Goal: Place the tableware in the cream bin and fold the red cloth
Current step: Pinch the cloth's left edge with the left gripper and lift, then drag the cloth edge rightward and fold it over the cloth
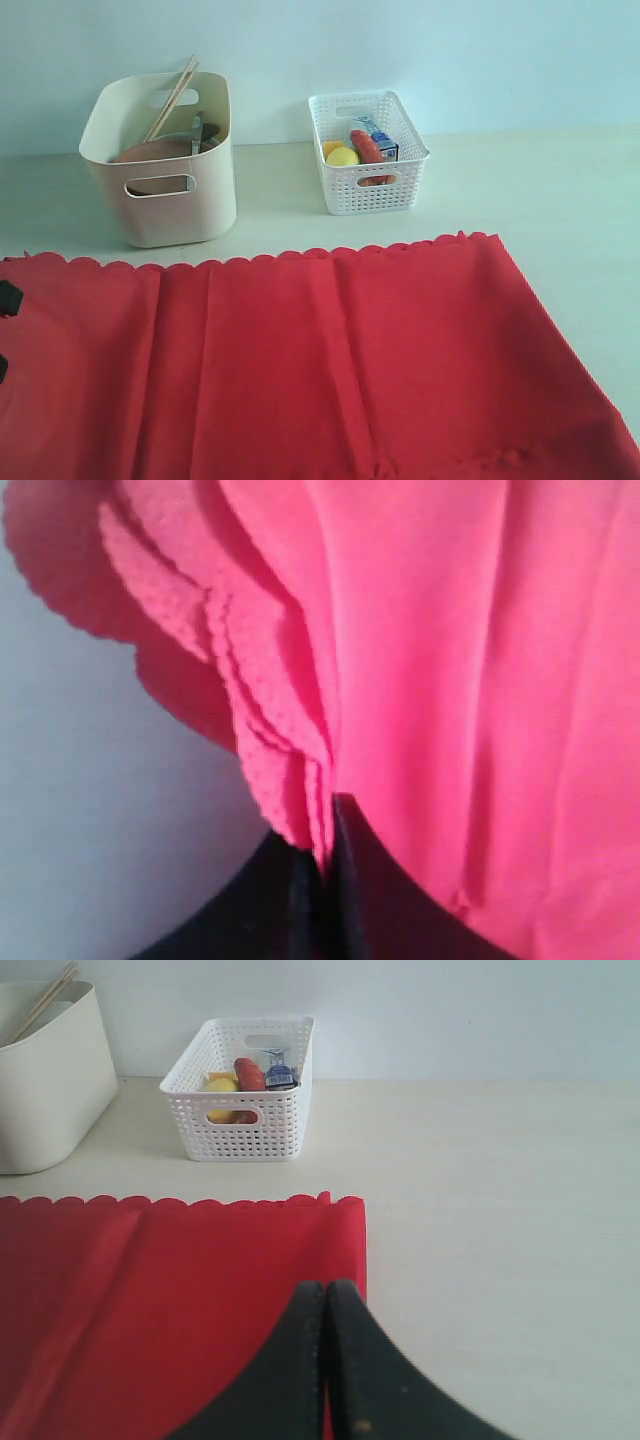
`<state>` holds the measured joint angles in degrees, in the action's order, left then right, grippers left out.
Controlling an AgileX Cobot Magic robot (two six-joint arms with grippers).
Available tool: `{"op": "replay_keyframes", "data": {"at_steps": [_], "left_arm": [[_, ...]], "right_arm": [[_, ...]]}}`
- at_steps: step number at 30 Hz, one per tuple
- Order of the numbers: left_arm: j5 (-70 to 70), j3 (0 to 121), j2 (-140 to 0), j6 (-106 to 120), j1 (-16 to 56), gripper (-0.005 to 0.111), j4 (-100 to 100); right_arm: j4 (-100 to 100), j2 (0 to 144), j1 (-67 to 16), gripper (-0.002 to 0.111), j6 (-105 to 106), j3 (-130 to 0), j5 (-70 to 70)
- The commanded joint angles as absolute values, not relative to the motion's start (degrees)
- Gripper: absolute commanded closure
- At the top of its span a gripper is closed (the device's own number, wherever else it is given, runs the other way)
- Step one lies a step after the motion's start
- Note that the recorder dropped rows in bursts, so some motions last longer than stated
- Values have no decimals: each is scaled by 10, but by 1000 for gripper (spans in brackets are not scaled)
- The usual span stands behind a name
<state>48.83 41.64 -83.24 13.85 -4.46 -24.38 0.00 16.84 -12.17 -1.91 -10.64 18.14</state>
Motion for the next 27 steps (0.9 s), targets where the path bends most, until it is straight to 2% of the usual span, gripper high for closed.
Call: {"op": "replay_keyframes", "data": {"at_steps": [1,8,19,27], "left_arm": [[513,432,-816,187,-45,107,-318],[552,471,-802,210,-28,107,-397],[568,600,-800,171,123,107,-494],[511,648,-810,102,220,107,-504]], "right_arm": [[0,165,-120,108,-18,-106,179],[0,165,-120,108,-18,-106,179],[0,165,-120,108,-18,-106,179],[0,165,-120,108,-18,-106,179]]}}
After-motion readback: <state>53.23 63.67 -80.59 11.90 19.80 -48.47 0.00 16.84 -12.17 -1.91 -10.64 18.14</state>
